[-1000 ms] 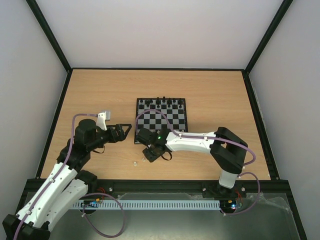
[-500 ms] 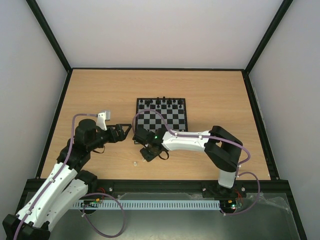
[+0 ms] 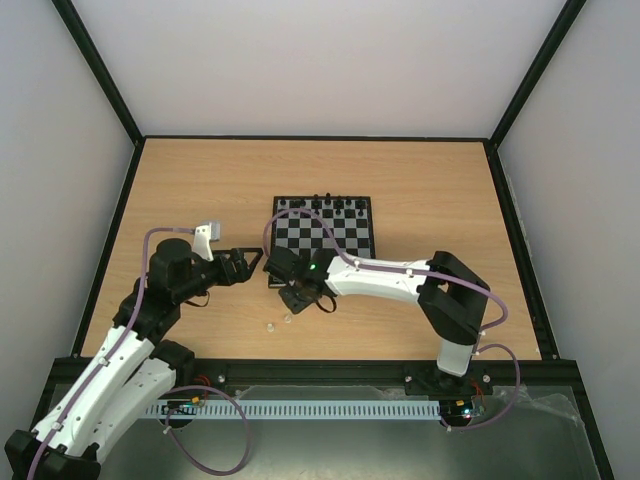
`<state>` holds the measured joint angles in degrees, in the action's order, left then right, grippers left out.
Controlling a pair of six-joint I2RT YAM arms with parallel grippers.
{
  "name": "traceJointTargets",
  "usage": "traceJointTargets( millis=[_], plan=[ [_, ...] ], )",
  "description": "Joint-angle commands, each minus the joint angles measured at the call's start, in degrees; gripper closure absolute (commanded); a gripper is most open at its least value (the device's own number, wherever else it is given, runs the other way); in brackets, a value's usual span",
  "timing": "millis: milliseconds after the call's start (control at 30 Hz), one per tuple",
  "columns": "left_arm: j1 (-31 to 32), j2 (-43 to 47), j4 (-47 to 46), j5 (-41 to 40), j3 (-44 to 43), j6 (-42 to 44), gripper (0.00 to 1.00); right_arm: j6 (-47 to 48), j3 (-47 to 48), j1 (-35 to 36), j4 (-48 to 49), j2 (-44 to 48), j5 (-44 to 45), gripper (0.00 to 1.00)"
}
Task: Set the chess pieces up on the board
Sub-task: Pick up the chess piece at the center of the board, then place the chess piece on the chessboard.
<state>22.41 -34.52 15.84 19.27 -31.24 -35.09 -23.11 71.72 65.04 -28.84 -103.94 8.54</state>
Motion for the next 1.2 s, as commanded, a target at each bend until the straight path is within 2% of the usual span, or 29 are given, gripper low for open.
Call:
traceJointTargets(
  millis=[0,500,1167],
  plan=[
    [-0.35,0.81,0.76,0.11,-0.98,-0.27,0.01,1.08,3.89,-1.94,-3.69,2.74,2.89,0.99],
    [-0.35,0.69,0.43,0.15,-0.71,-0.31,0.01,2.86,7.85,-7.59,-3.34,-3.21,3.08,0.98],
    [-0.35,0.18,-0.65,0.46,-0.06,-0.40,0.01,3.51,8.62,-9.93,-1.74,-5.89,3.07,0.96]
  ],
)
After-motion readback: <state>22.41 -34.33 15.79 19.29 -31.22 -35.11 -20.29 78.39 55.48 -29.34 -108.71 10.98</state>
